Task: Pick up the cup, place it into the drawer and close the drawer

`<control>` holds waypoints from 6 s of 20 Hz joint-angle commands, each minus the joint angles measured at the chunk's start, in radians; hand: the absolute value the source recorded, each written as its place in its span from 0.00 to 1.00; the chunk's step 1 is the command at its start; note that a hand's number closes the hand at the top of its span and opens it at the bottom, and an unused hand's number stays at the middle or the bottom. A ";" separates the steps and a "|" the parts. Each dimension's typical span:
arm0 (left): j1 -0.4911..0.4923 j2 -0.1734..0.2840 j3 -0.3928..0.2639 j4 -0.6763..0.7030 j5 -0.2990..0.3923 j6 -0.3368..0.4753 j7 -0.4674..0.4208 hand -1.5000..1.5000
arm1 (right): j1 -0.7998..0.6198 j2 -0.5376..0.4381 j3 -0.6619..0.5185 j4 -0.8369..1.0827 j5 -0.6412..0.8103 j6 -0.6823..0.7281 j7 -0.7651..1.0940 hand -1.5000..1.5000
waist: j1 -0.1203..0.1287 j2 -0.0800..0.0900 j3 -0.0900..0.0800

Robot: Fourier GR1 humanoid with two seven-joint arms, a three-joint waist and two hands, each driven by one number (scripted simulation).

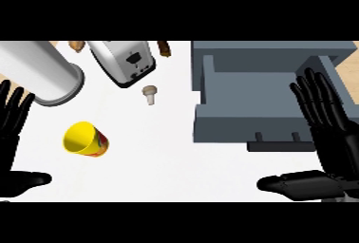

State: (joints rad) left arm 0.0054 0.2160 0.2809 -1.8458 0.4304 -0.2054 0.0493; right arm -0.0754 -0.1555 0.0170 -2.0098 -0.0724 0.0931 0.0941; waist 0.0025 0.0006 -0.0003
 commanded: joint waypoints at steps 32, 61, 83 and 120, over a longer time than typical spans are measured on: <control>-0.315 0.114 0.083 1.487 -0.386 -0.110 -0.935 0.00 | -0.181 -0.031 -0.109 0.103 -0.040 0.068 0.040 0.00 | -0.021 0.005 -0.003; -0.455 0.087 0.070 1.661 -0.420 -0.266 -1.096 1.00 | -0.237 -0.057 -0.155 0.183 -0.068 0.094 0.036 0.00 | -0.026 0.014 -0.005; -0.621 -0.076 0.095 1.477 -0.394 0.021 -1.208 1.00 | -0.233 -0.054 -0.161 0.162 -0.063 0.081 0.050 0.00 | -0.014 0.002 -0.001; -1.372 -0.216 -0.415 1.507 -0.212 0.522 -0.311 1.00 | -0.202 -0.068 -0.178 0.208 -0.057 0.127 -0.043 0.00 | -0.086 0.019 0.002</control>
State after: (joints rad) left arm -1.3270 0.0000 -0.0889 -0.4307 0.2026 0.3238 -0.2765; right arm -0.2966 -0.2298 -0.1657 -1.7949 -0.1323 0.2160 0.0664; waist -0.0737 0.0157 0.0015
